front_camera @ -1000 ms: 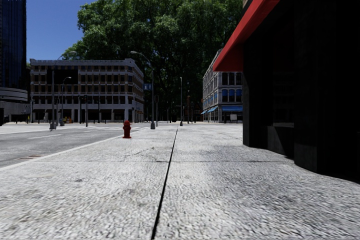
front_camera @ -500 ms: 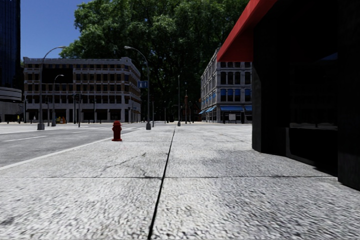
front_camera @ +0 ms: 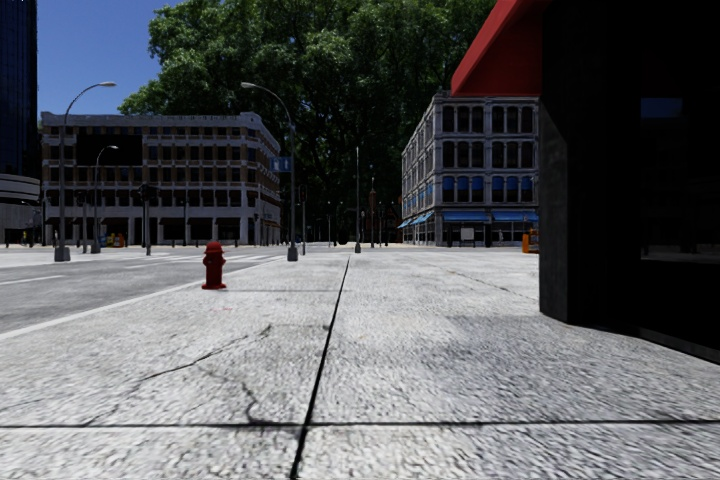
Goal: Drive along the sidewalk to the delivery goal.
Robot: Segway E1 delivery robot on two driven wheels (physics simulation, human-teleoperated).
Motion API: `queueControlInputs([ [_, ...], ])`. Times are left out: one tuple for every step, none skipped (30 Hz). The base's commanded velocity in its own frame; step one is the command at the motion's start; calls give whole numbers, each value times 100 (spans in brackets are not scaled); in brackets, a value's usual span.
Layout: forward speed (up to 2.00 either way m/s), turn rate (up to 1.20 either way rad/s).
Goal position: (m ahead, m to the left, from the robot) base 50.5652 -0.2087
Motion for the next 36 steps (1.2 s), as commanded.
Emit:
queueControlInputs([
  [200, 0],
  [200, 0],
  [200, 0],
  [200, 0],
  [200, 0],
  [200, 0],
  [200, 0],
  [200, 0],
  [200, 0],
  [200, 0],
  [200, 0],
  [200, 0],
  [200, 0],
  [200, 0],
  [200, 0],
  [200, 0],
  [200, 0],
  [200, 0],
  [200, 0],
  [200, 0],
  [200, 0],
  [200, 0],
  [200, 0],
  [200, 0],
  [200, 0],
  [200, 0],
  [200, 0],
  [200, 0],
  [200, 0],
  [200, 0],
  [200, 0],
  [200, 0],
  [200, -9],
  [200, -21],
  [200, -27],
  [200, -27],
])
